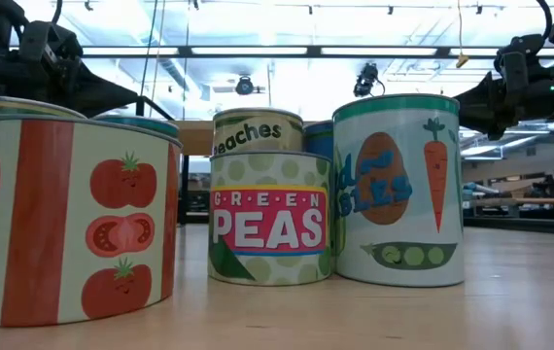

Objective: Pick and place cans onto a shelf

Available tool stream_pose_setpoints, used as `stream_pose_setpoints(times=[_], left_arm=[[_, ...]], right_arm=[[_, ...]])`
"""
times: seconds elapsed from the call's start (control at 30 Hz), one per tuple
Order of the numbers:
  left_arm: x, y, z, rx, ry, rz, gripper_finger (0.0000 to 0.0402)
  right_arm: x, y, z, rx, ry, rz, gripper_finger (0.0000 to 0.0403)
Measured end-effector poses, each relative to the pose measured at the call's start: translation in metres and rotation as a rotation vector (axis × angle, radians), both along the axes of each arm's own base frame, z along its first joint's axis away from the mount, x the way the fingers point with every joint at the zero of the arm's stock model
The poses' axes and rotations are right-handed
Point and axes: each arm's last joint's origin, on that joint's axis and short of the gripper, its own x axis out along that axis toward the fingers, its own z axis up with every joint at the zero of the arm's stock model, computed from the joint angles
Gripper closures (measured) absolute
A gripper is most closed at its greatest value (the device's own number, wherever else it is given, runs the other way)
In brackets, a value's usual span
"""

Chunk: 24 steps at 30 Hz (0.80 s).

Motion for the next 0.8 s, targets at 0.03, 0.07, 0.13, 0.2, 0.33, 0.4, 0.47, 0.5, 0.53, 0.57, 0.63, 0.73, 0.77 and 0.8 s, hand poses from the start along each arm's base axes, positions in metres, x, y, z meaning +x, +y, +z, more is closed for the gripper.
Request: stream_pose_setpoints(times=[0.03,0.07,0.13,0.2,0.33,0.4,0.47,0.5,0.53,0.57,0.63,0.73,0.77,0.8], left_arm=[[0.0,0.0,0.0,0.0,0.0,0.0,0.0392],[0.0,0.0,0.0,0.0,0.0,-0.001,0.0392],[0.0,0.0,0.0,0.0,0.0,0.0,0.0392],[0.0,0.0,0.0,0.0,0.0,0.0,0.0392],[0.0,0.0,0.0,0.0,0.0,0.0,0.0392],[0.0,0.0,0.0,0.015,0.005,0.0,0.0392],[0.0,0.0,0.0,0.061,0.016,0.004,0.0392],[0.0,0.0,0.001,0.086,0.018,0.007,0.0392],[0.0,0.0,0.001,0.106,0.016,0.009,0.0392],[0.0,0.0,0.002,0.119,0.009,0.01,0.0392],[0.0,0.0,0.006,0.124,-0.025,0.013,0.0392],[-0.001,0.0,0.014,0.133,-0.106,0.021,0.0392],[-0.002,0.0,0.016,0.134,-0.129,0.023,0.0392],[-0.002,0.0,0.017,0.135,-0.144,0.024,0.0392]], right_arm=[[0.0,0.0,0.0,0.0,0.001,0.0,0.0245],[0.0,0.0,0.0,0.0,0.0,0.001,0.0245],[0.0,0.0,0.0,0.0,0.001,0.0,0.0245],[0.0,0.0,0.0,0.0,0.0,0.0,0.0245],[0.0,0.0,0.0,0.0,0.001,0.0,0.0245],[0.0,0.0,0.0,0.0,0.001,0.0,0.0245],[0.0,0.0,0.0,0.0,0.0,0.0,0.0245],[0.0,0.0,0.0,0.0,0.001,0.0,0.0245],[0.0,0.0,0.0,0.0,0.0,0.0,0.0245],[0.0,0.0,0.0,0.0,0.0,0.0,0.0245],[0.0,0.0,0.0,0.0,0.0,0.0,0.0245],[0.0,0.0,0.0,0.0,0.001,0.0,0.0245],[0.0,0.0,0.0,0.0,0.001,0.0,0.0245],[0.0,0.0,0.0,0.0,0.001,0.0,0.0245]])
